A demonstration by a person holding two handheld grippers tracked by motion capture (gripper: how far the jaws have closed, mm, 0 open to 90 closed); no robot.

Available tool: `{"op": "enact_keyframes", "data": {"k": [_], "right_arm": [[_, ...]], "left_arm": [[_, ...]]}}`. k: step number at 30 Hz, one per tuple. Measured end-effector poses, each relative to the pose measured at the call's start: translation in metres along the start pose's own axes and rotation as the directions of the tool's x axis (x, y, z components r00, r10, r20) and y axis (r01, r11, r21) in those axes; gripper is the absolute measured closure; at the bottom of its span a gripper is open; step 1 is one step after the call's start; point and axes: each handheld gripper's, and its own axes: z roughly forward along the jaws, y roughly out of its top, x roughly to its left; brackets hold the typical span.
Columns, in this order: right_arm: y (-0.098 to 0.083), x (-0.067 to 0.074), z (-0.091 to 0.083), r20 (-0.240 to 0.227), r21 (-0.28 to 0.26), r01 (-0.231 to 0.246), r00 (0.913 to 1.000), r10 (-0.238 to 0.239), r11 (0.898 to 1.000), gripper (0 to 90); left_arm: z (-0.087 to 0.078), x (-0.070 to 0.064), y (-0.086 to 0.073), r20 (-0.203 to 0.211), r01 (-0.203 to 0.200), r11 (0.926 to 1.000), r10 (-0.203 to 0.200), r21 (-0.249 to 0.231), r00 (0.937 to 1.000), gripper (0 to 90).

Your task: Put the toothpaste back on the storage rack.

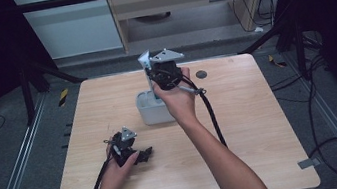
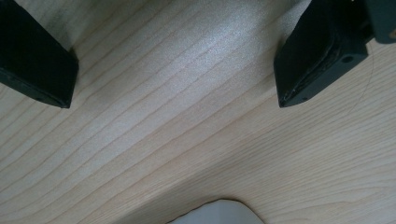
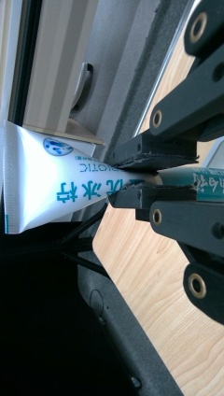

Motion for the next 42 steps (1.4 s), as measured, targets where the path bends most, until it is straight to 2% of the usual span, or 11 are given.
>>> {"op": "enact_keyframes", "data": {"k": [23,33,42], "right_arm": [[-0.020,0.002,0.016,0.004,0.043,-0.001,1.0000,0.001,0.999,80.7],[-0.032,-0.003,0.019,0.005,0.062,-0.029,0.9996,0.029,0.998,80.7],[-0.036,-0.002,0.022,0.006,0.074,-0.028,0.9996,0.027,0.997,80.7]], "left_arm": [[0.000,0.000,0.000,0.002,-0.001,1.0000,0.001,0.003,1.0000,0.0],[0.000,0.000,0.000,0.002,-0.001,1.0000,0.001,0.002,1.0000,0.0],[0.000,0.000,0.000,0.002,-0.002,1.0000,0.002,0.003,1.0000,0.0]]}}
